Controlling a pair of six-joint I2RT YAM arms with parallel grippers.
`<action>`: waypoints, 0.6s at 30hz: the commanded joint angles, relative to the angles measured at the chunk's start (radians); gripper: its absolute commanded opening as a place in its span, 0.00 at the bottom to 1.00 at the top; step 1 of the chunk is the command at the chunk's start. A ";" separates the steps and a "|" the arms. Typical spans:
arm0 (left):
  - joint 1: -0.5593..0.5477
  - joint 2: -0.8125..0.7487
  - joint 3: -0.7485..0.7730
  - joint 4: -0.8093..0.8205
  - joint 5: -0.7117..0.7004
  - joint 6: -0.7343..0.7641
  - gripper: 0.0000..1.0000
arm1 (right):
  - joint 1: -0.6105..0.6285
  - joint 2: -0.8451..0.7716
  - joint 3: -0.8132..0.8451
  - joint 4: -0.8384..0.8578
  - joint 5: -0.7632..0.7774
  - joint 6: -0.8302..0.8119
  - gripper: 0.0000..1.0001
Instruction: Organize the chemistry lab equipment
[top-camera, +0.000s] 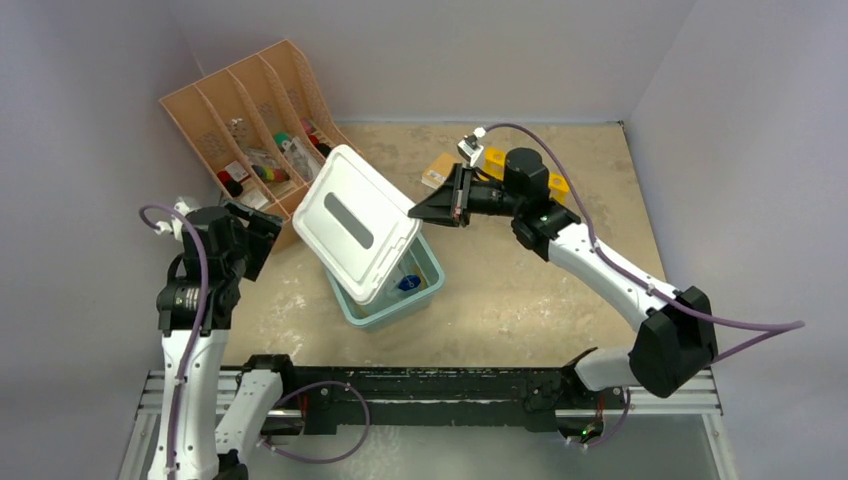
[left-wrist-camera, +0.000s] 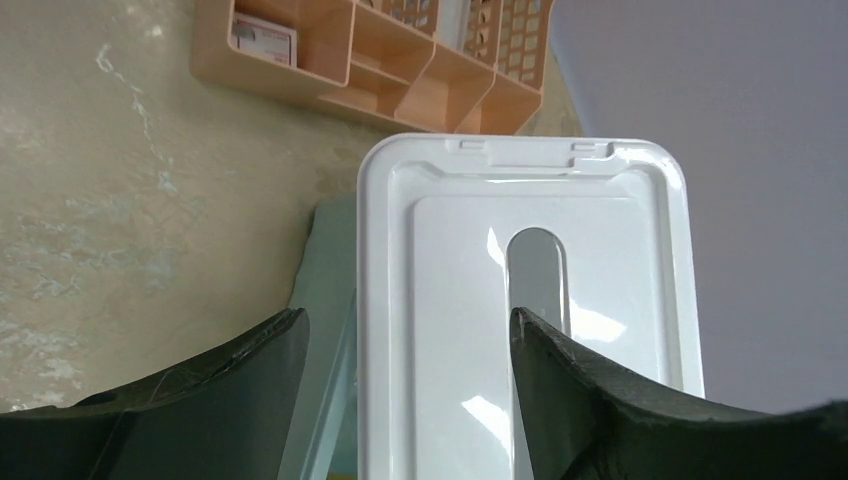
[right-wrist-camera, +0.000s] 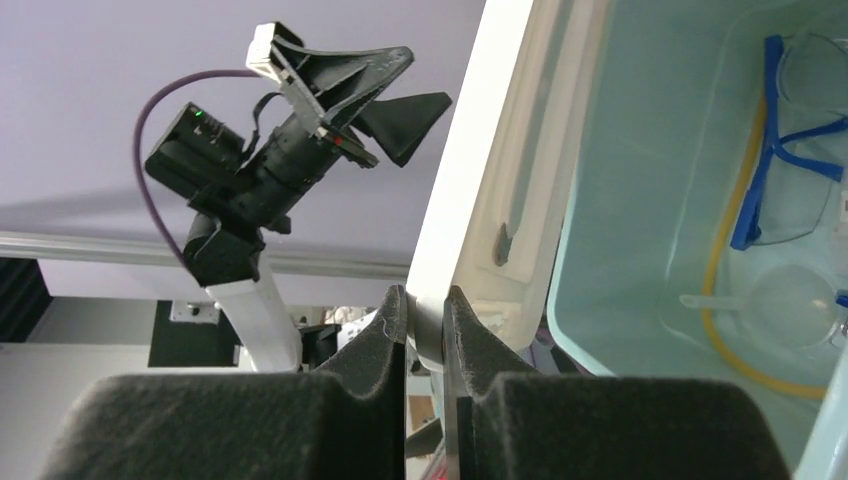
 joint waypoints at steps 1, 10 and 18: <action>0.006 0.031 -0.080 0.140 0.165 0.024 0.72 | -0.033 -0.076 -0.106 0.177 -0.032 0.069 0.00; 0.006 0.064 -0.247 0.326 0.305 0.083 0.72 | -0.071 -0.102 -0.317 0.319 -0.005 0.114 0.00; 0.006 0.104 -0.312 0.377 0.353 0.136 0.73 | -0.103 -0.140 -0.408 0.320 0.001 0.136 0.00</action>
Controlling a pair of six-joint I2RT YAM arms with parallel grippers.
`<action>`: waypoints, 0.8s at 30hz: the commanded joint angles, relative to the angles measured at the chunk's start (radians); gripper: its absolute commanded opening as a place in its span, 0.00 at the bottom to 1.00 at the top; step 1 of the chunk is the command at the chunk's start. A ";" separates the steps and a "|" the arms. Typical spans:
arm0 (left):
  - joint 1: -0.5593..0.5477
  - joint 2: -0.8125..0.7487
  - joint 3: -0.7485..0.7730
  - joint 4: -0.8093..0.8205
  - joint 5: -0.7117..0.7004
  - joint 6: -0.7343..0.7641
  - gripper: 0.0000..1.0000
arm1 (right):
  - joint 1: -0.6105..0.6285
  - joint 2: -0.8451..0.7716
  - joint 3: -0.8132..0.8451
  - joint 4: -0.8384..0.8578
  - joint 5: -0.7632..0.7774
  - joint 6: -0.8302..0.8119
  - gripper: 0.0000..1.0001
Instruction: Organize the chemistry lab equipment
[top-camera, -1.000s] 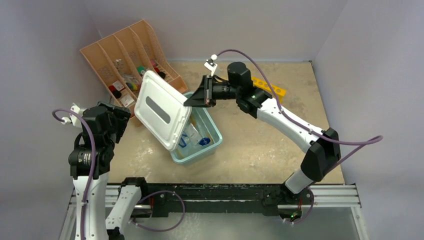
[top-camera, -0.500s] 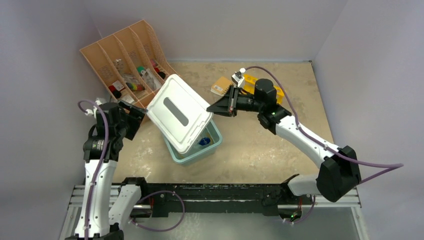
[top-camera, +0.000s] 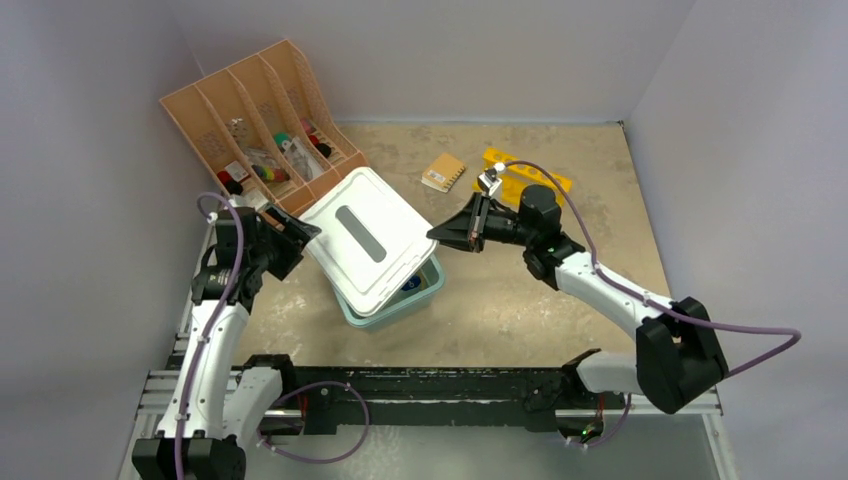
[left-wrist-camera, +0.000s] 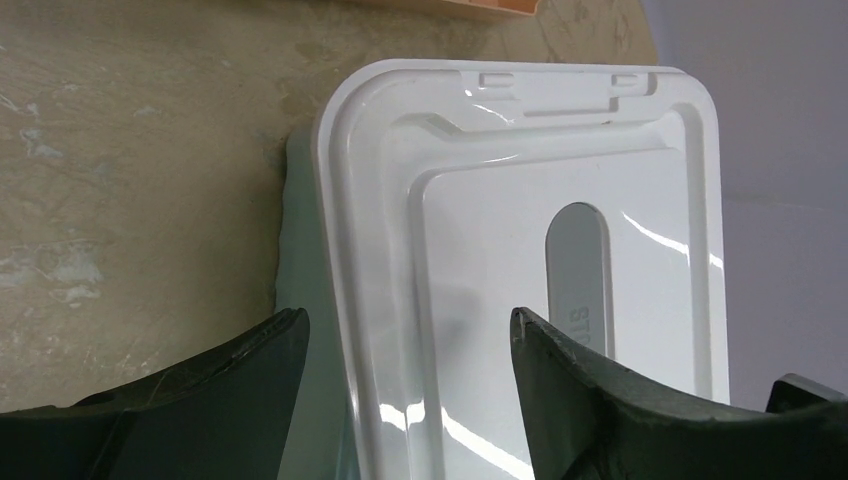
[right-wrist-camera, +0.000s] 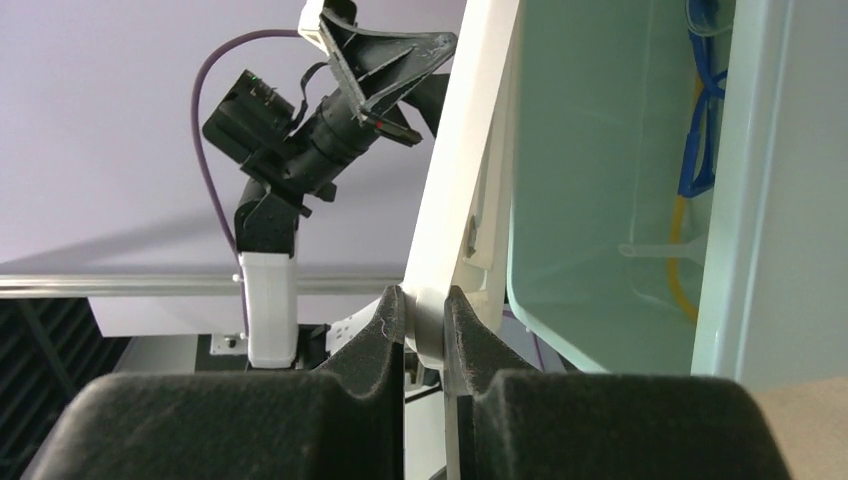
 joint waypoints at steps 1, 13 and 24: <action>0.006 0.016 -0.036 0.095 0.068 0.050 0.73 | -0.023 -0.056 -0.053 0.026 0.002 -0.022 0.01; 0.006 0.064 -0.087 0.160 0.160 0.047 0.69 | -0.033 -0.089 -0.116 -0.193 0.083 -0.184 0.26; 0.006 0.086 -0.038 0.110 0.136 0.098 0.68 | -0.033 -0.115 0.072 -0.606 0.262 -0.473 0.66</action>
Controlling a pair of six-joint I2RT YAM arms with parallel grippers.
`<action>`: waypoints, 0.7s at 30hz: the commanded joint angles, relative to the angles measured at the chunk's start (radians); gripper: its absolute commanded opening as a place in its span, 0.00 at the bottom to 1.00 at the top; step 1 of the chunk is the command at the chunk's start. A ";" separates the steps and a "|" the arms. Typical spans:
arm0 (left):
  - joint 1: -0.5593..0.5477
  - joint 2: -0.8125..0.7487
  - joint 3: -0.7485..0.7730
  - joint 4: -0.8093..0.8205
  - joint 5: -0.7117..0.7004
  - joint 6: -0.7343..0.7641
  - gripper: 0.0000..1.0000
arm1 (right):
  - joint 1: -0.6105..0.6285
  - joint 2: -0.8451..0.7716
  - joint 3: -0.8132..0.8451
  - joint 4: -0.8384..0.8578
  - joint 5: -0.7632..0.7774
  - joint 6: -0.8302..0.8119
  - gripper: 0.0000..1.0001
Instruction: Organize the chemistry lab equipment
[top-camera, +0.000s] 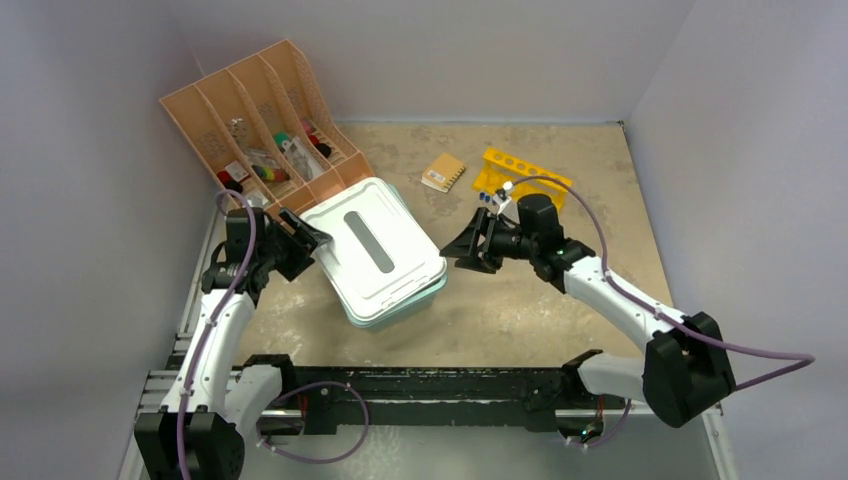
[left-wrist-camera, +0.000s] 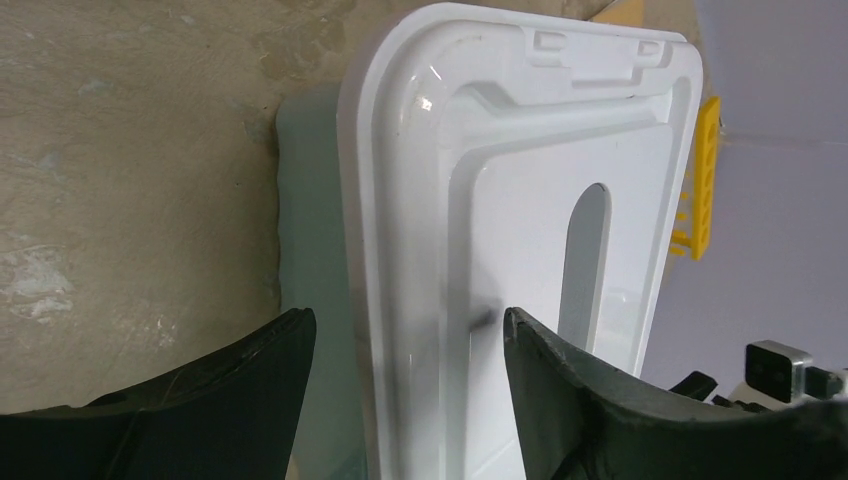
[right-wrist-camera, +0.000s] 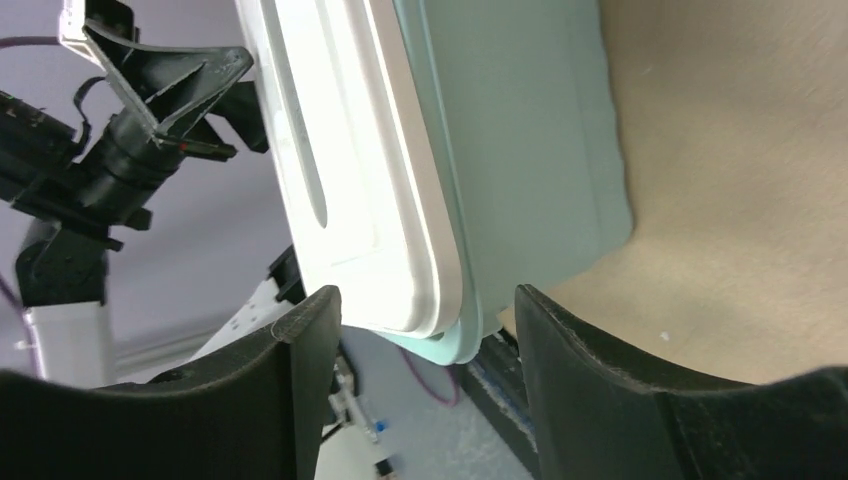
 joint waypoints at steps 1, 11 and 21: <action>0.005 0.006 0.053 -0.004 0.011 0.051 0.69 | -0.004 -0.024 0.152 -0.198 0.114 -0.205 0.68; 0.005 0.013 0.199 -0.153 -0.093 0.109 0.77 | 0.032 0.214 0.517 -0.417 0.263 -0.539 0.72; 0.006 -0.013 0.182 -0.121 -0.211 0.028 0.66 | 0.200 0.469 0.874 -0.555 0.500 -0.693 0.69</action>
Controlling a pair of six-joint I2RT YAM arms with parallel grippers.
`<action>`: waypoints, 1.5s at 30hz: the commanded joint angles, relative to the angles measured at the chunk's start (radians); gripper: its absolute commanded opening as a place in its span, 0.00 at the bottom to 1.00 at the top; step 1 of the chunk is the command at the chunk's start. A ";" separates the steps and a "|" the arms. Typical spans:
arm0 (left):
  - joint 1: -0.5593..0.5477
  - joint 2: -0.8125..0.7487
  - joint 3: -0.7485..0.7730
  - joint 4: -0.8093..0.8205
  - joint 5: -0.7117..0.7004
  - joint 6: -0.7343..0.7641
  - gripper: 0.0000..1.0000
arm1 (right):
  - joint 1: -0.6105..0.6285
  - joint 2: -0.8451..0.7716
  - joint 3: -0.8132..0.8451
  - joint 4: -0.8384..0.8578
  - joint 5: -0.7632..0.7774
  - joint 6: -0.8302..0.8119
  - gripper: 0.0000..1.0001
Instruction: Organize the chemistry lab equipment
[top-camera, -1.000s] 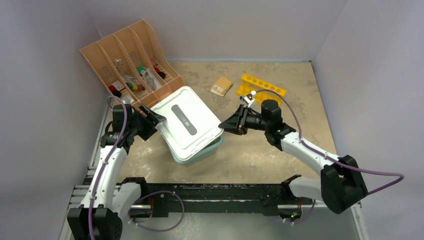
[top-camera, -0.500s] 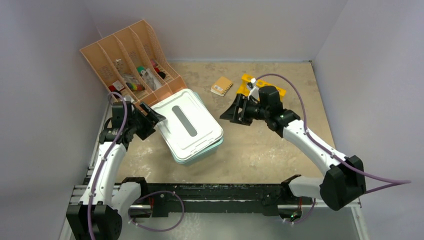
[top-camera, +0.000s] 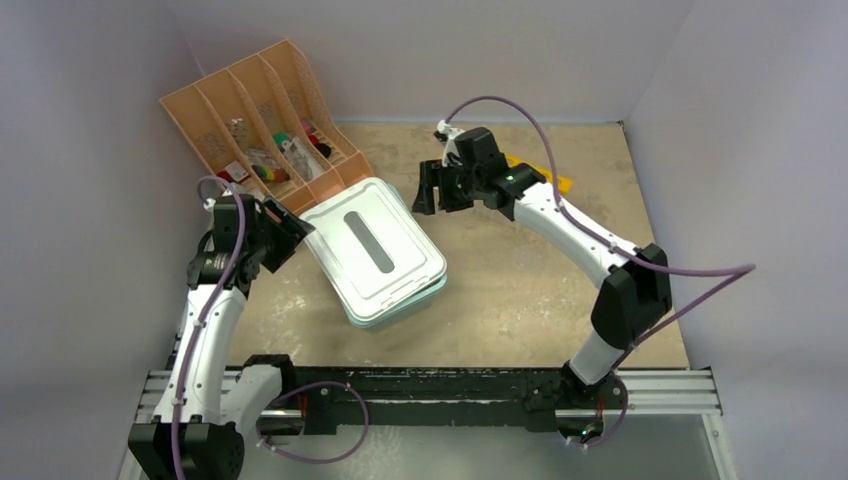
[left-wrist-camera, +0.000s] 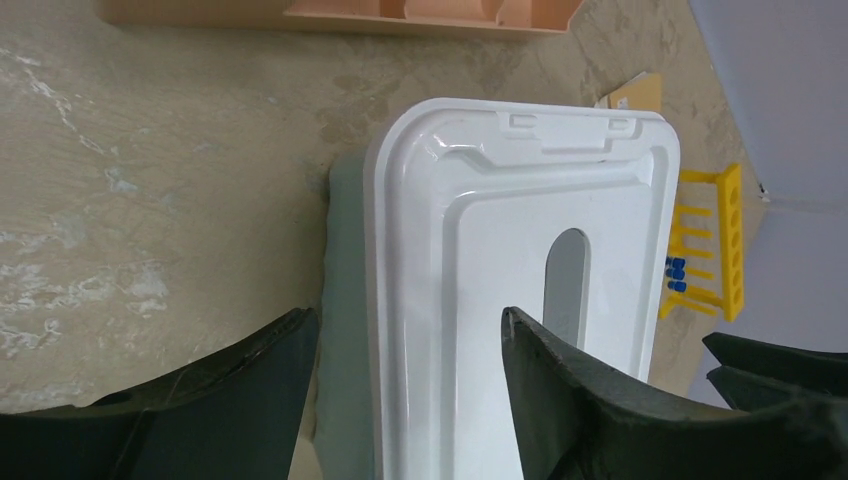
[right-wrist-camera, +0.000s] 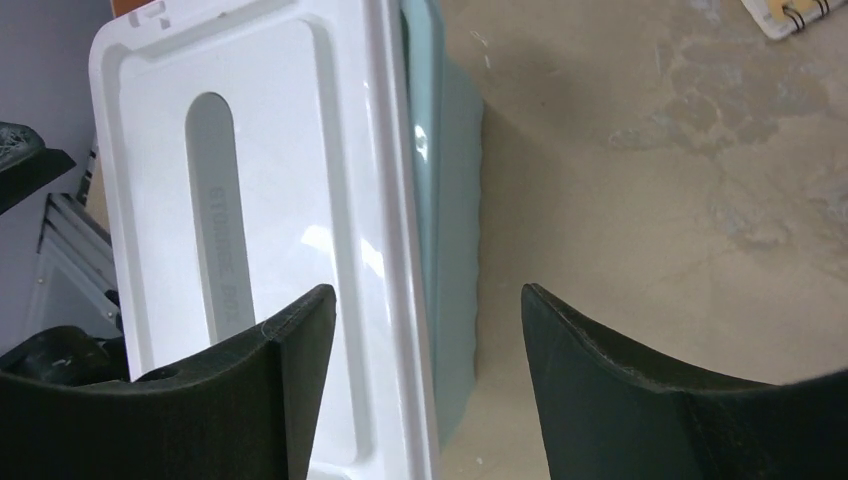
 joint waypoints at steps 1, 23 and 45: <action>0.006 -0.021 0.001 0.065 -0.031 -0.031 0.64 | 0.075 0.076 0.150 -0.079 0.120 -0.105 0.69; 0.006 0.154 -0.005 0.116 0.144 0.048 0.47 | 0.124 0.143 0.196 -0.211 0.226 -0.060 0.31; 0.006 0.142 -0.038 0.103 0.100 0.053 0.47 | 0.143 0.156 0.219 -0.208 0.089 -0.006 0.30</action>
